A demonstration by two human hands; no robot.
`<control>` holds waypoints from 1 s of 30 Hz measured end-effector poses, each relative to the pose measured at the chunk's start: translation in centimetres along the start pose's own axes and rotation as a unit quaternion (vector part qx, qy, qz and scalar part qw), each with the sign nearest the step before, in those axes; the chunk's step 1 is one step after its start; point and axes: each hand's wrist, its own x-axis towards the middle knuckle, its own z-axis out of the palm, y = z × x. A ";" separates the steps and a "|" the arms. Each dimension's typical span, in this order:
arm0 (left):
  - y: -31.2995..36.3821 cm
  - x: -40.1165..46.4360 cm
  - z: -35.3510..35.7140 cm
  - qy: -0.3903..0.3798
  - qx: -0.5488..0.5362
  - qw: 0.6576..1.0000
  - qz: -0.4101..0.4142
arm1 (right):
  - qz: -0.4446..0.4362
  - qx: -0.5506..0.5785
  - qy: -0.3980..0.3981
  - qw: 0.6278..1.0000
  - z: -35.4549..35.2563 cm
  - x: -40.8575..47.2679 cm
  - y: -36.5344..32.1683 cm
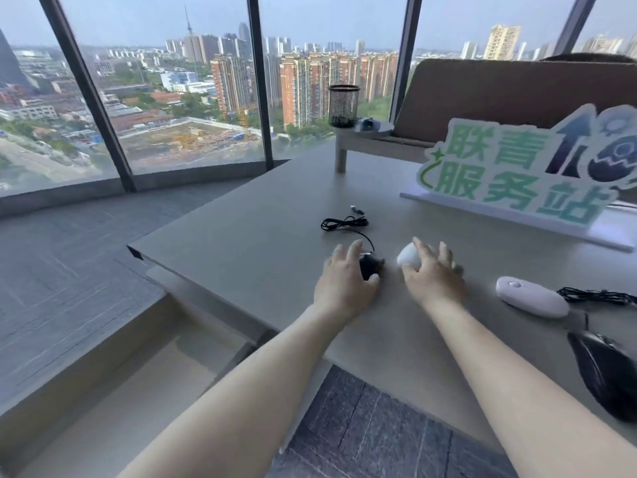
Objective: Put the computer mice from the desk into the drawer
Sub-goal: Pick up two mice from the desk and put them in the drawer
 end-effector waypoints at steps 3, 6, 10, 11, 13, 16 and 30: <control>0.1 1.5 1.5 0.002 0.046 0.999 -0.016 | -0.017 -0.018 -0.017 1.000 1.0 1.5 0.4; 0.2 2.5 1.9 0.044 0.067 0.997 -0.009 | -0.045 -0.053 0.013 0.998 1.6 2.0 0.0; 0.1 2.3 0.6 0.074 0.033 0.996 -0.026 | -0.072 -0.044 0.068 0.994 1.7 1.4 -0.3; 0.0 2.0 -0.1 0.086 0.012 0.996 -0.034 | -0.080 -0.033 0.076 0.993 1.7 1.2 -0.3; -0.5 1.2 -2.3 0.122 -0.036 0.991 -0.043 | -0.109 -0.001 0.080 0.991 1.6 0.7 -0.5; -1.4 -0.2 -7.2 0.196 -0.111 0.974 -0.023 | -0.145 0.122 0.091 0.978 0.8 -1.3 -2.8; -10.1 -13.0 -26.0 0.409 -0.127 0.903 -0.013 | -0.302 0.371 -0.057 0.876 1.9 -17.2 -21.2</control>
